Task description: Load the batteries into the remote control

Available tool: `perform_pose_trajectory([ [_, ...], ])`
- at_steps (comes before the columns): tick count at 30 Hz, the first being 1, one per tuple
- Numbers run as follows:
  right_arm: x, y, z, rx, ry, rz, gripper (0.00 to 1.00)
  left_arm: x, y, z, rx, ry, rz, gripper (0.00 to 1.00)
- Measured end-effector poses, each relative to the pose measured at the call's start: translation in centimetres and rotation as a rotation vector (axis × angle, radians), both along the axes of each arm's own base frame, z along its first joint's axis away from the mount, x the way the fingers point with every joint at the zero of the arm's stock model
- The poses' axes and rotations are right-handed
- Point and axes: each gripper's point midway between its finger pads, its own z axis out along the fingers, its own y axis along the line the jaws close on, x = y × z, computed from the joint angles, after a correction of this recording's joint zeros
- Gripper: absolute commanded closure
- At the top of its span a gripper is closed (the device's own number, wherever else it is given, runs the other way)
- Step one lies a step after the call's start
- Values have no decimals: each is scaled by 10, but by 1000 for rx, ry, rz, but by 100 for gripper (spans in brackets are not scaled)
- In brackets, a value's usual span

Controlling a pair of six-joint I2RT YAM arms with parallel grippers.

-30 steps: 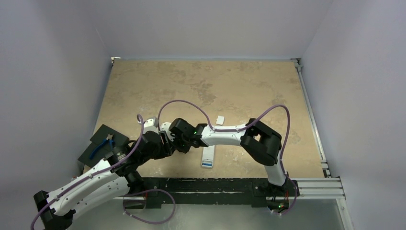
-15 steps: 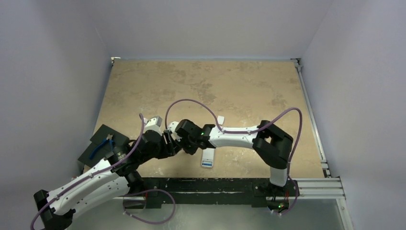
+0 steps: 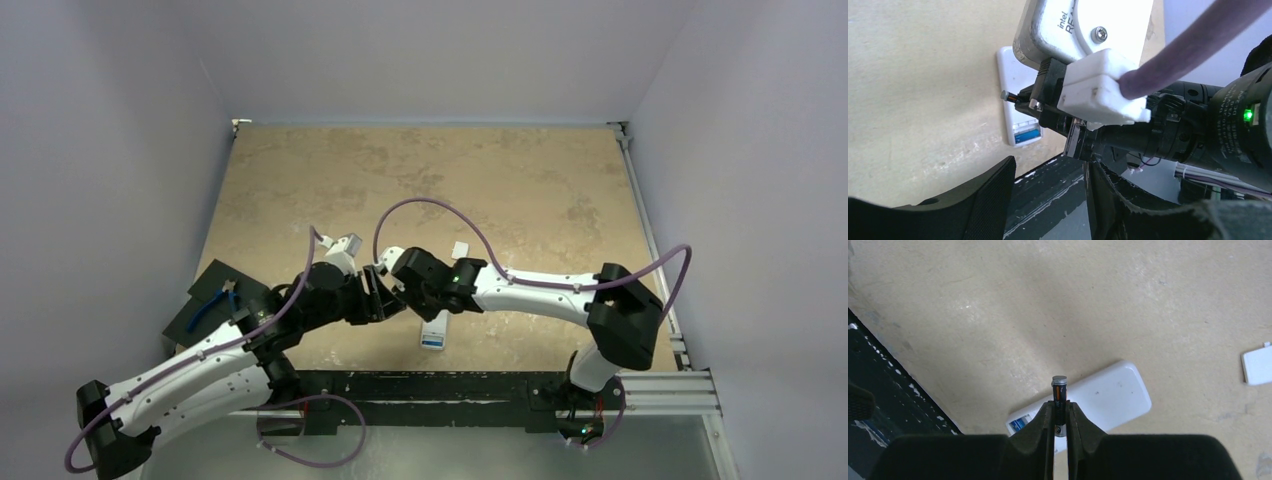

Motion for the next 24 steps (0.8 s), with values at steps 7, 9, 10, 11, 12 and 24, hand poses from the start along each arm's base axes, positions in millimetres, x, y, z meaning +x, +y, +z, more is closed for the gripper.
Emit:
perform_pose_trajectory([
  [7, 1, -21, 9, -45, -27, -27, 100, 0, -16, 6, -42, -8, -53, 49],
  [9, 0, -25, 8, -60, -24, -26, 100, 0, -18, 4, -38, -8, -63, 49],
  [10, -1, -27, 7, -71, -21, -24, 100, 0, -19, 3, -37, -8, -68, 49],
  [11, -2, -30, 6, -81, -18, -21, 100, -1, -20, 2, -36, -8, -76, 49],
  [12, -2, -31, 5, -86, -17, -18, 100, -1, -21, 1, -36, -6, -81, 49],
  [24, -17, -51, 3, -114, 9, 42, 100, -4, -21, -15, -3, -8, -113, 50],
])
